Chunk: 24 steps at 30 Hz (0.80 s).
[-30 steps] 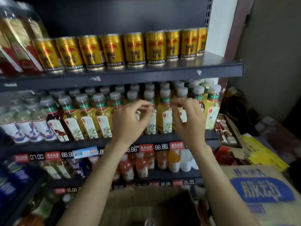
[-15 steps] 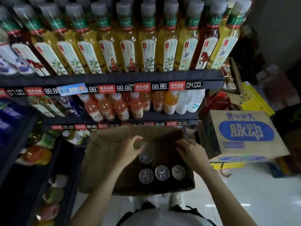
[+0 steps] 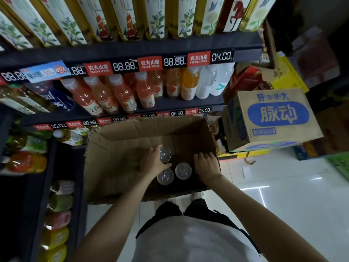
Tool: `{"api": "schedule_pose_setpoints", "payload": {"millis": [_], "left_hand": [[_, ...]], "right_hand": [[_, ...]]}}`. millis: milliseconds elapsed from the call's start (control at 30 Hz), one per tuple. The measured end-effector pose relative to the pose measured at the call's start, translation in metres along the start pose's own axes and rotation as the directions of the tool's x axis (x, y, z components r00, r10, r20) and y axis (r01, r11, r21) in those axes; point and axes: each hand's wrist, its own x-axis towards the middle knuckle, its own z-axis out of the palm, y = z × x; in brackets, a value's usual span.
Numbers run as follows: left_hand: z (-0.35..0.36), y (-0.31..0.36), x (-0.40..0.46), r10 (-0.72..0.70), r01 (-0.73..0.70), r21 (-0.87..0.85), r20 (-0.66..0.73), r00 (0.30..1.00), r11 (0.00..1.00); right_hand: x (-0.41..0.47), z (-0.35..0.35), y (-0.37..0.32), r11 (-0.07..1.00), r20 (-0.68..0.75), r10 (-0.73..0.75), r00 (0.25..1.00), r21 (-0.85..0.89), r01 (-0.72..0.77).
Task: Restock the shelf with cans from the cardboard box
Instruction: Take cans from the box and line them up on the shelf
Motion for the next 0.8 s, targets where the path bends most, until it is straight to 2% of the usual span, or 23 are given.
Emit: {"api": "schedule_pose_setpoints", "payload": {"millis": [67,200,267,333,400,433,500,567,600,633,667,800], "left_hand": [[0.001,0.003,0.004,-0.008,0.007,-0.017,-0.037,0.999,1.000],[-0.005,0.000,0.007,0.011,-0.013,-0.032,-0.052,0.999,0.999],[-0.019,0.001,0.000,0.042,-0.049,-0.074,-0.095,0.995,0.996],[-0.040,0.007,-0.011,0.096,-0.118,-0.117,-0.179,0.979,0.986],[-0.068,0.022,-0.026,0.152,-0.223,-0.237,-0.284,0.947,0.945],[-0.082,0.030,-0.034,0.174,-0.283,-0.337,-0.320,0.931,0.898],[-0.111,0.049,-0.046,0.203,-0.365,-0.495,-0.350,0.914,0.788],[-0.136,0.070,-0.054,0.239,-0.444,-0.517,-0.414,0.878,0.732],[-0.149,0.081,-0.057,0.260,-0.480,-0.506,-0.444,0.858,0.717],[-0.162,0.094,-0.061,0.288,-0.518,-0.488,-0.470,0.834,0.702],[-0.174,0.108,-0.065,0.315,-0.557,-0.466,-0.500,0.807,0.688],[-0.220,0.163,-0.076,0.413,-0.710,-0.349,-0.624,0.663,0.612]], "right_hand": [[0.000,0.001,-0.001,1.000,-0.024,-0.023,0.999,-0.018,0.023],[-0.010,-0.020,0.001,0.999,-0.197,-0.032,0.980,-0.002,0.033],[-0.019,-0.039,0.009,0.996,-0.282,0.015,0.959,0.088,0.010],[-0.030,-0.062,0.024,0.961,-0.327,0.120,0.937,0.277,-0.027],[-0.044,-0.089,0.042,0.833,-0.334,0.239,0.912,0.553,-0.015],[-0.051,-0.105,0.052,0.712,-0.330,0.281,0.901,0.701,0.035],[-0.060,-0.131,0.069,0.386,-0.275,0.331,0.903,0.912,0.137],[-0.063,-0.152,0.083,0.052,-0.199,0.337,0.920,0.980,0.193],[-0.063,-0.163,0.090,-0.052,-0.193,0.334,0.923,0.974,0.222],[-0.064,-0.175,0.097,-0.101,-0.211,0.330,0.920,0.961,0.257],[-0.066,-0.188,0.104,-0.104,-0.249,0.320,0.914,0.950,0.295],[-0.079,-0.247,0.131,-0.004,-0.465,0.248,0.850,0.877,0.481]]}}
